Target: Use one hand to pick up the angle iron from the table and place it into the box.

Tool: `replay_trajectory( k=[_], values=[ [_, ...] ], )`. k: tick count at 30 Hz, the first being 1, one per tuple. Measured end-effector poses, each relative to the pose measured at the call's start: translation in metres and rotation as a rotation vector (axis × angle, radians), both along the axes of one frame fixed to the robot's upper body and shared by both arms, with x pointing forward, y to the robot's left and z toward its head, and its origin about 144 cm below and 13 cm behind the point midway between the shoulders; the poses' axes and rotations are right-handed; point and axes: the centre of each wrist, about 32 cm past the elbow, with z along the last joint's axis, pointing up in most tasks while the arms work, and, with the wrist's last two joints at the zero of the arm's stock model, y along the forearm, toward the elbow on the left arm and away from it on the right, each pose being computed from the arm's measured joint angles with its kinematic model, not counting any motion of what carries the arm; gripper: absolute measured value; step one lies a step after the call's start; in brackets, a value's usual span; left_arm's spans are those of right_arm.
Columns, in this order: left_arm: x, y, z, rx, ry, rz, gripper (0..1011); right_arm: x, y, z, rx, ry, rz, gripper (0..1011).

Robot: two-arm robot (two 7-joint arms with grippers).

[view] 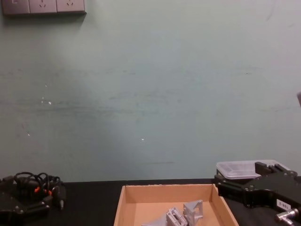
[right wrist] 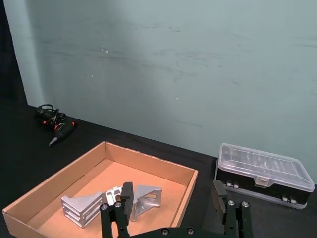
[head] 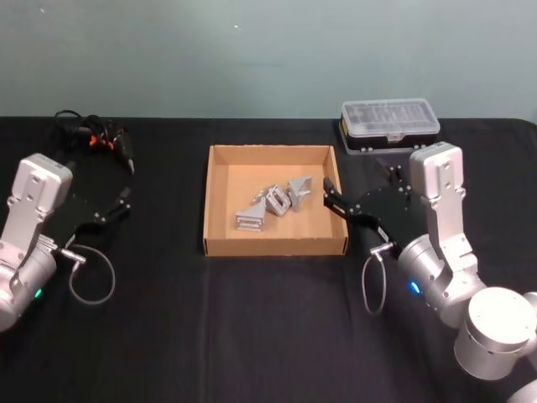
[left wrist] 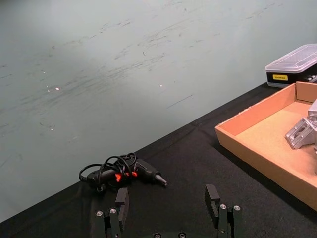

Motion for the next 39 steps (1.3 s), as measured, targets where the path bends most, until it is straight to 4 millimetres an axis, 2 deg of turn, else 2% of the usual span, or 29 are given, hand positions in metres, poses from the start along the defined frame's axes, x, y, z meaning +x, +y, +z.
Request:
replay_trajectory(
  k=[39],
  values=[
    [0.0000,0.0000,0.0000,0.000,0.000,0.000,1011,0.0006,0.0002,0.0024,-0.001,-0.005,0.012,1004]
  ],
)
